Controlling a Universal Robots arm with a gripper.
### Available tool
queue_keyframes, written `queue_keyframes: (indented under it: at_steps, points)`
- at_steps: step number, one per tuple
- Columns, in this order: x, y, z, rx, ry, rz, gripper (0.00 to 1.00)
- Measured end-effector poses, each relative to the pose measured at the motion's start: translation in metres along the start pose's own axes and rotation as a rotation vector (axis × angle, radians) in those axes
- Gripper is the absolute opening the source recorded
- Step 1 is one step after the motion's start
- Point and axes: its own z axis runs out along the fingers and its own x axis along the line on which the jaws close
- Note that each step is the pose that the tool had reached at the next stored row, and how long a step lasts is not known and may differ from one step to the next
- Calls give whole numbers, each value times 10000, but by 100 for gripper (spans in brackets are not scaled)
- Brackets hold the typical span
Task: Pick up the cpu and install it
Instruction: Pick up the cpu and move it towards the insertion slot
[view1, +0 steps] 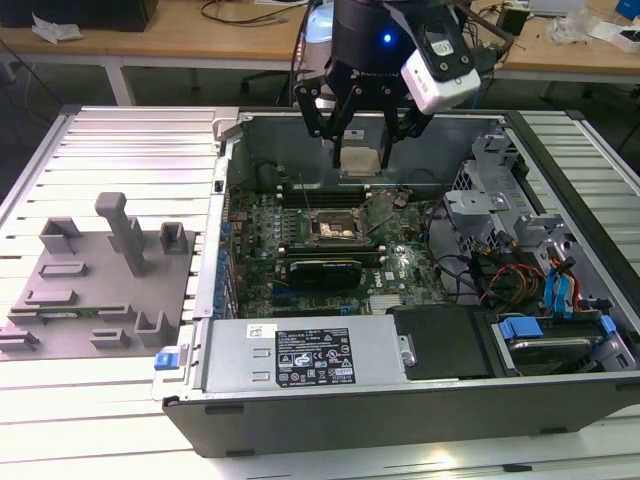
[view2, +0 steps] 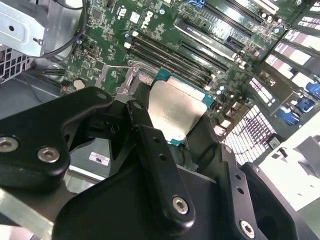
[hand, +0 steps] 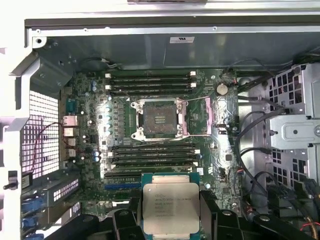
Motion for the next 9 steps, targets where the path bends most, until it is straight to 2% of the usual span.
queue_keyframes:
  at_steps: [3, 7, 9]
  points:
    - [1, -2, 79, -1, 0, -1, 55]
    - [6, -2, 217, -4, 0, 1, 55]
    - [7, 5, 249, -5, 0, 2, 55]
